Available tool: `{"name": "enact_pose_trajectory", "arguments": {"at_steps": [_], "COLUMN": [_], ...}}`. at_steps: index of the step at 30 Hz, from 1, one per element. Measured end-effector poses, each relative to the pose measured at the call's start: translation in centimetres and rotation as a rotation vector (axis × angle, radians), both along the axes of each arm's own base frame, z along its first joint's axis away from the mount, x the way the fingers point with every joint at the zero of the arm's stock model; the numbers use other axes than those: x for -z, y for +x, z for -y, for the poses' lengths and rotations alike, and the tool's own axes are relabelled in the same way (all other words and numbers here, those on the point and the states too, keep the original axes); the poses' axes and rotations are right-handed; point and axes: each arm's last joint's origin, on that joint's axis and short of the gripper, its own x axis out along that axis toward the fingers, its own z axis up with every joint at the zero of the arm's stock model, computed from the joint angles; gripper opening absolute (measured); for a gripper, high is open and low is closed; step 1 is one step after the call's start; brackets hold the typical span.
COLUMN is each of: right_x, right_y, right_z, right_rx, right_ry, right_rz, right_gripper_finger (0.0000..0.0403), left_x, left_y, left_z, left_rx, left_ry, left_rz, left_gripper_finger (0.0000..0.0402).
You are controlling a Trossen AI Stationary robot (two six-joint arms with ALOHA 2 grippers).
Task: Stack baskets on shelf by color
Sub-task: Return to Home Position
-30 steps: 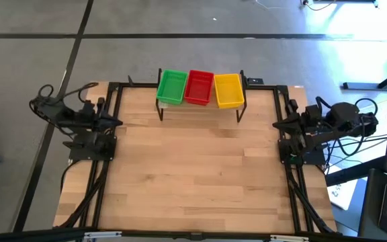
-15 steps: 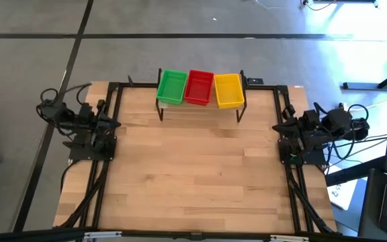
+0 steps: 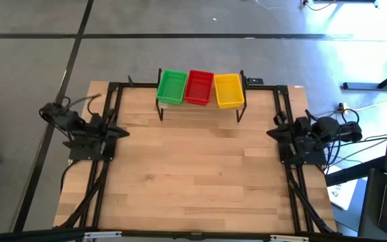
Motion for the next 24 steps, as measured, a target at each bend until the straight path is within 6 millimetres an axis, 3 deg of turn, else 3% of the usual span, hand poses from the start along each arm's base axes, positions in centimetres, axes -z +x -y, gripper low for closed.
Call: {"name": "enact_pose_trajectory", "arguments": {"at_steps": [13,21,24], "right_x": [5.3,5.8,6.0], "right_y": [2.0,2.2,2.3], "right_z": [-0.8,-0.9,-0.9], "right_rx": [-0.056,-0.038,-0.042], "right_ry": [-0.053,-0.194,-0.200], "right_rz": [0.087,0.056,0.033], "right_gripper_finger": [0.0001,0.0001,0.0001], "left_x": [6.0,9.4,9.6], "left_y": [3.2,4.1,4.2], "left_z": [1.9,2.4,2.5], "left_rx": [-0.004,-0.006,-0.007], "left_ry": [0.001,0.008,0.021], "left_rz": [0.034,0.039,0.014], "left_gripper_finger": [0.0000,0.0000,0.0000]}}
